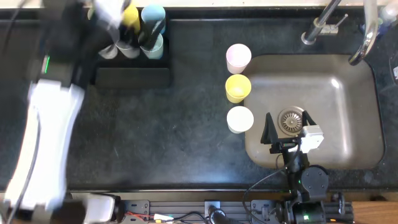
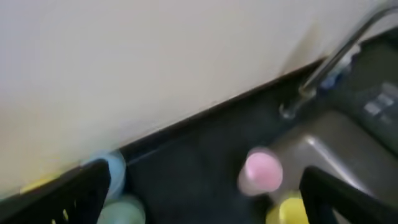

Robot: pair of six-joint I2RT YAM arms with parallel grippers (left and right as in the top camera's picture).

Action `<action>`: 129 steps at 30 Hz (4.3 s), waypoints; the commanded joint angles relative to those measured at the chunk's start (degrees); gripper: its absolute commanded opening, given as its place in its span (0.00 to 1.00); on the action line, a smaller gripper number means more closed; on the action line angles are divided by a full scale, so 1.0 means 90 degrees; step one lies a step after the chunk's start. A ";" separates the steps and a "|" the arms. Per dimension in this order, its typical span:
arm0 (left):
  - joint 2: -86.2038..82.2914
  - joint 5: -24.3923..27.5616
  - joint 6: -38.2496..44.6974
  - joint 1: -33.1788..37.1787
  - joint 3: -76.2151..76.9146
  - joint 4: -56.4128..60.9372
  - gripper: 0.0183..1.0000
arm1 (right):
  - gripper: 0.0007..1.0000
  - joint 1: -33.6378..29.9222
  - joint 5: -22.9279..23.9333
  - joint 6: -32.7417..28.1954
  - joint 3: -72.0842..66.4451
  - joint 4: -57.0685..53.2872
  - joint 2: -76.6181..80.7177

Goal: Store Cups

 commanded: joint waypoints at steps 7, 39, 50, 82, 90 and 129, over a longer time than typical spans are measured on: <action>0.5707 -0.2040 -0.3339 -0.2280 0.7876 -0.4461 1.00 | 1.00 -0.0049 -0.0034 0.0029 -0.0085 0.0027 -0.0046; 0.7281 -0.2244 -0.5105 -0.2465 0.7895 -0.5724 1.00 | 1.00 -0.0049 -0.0034 0.0029 -0.0085 0.0024 -0.0046; 0.7405 -0.2232 -0.5112 -0.2472 0.7893 -0.5751 0.02 | 1.00 -0.0049 -0.0034 0.0029 -0.0085 0.0024 -0.0046; 0.1064 -0.4410 -0.4796 0.1061 0.2157 -0.6552 0.02 | 1.00 -0.0049 -0.0032 0.0029 -0.0085 0.0027 -0.0046; 0.0488 -0.3089 -0.4988 0.2239 -0.0760 -0.3769 0.02 | 1.00 -0.0049 -0.0034 0.0029 -0.0085 0.0027 -0.0046; 0.2147 -0.3172 -0.5394 0.2356 -0.0760 -0.2968 0.02 | 1.00 -0.0049 -0.0034 0.0029 -0.0085 0.0024 -0.0046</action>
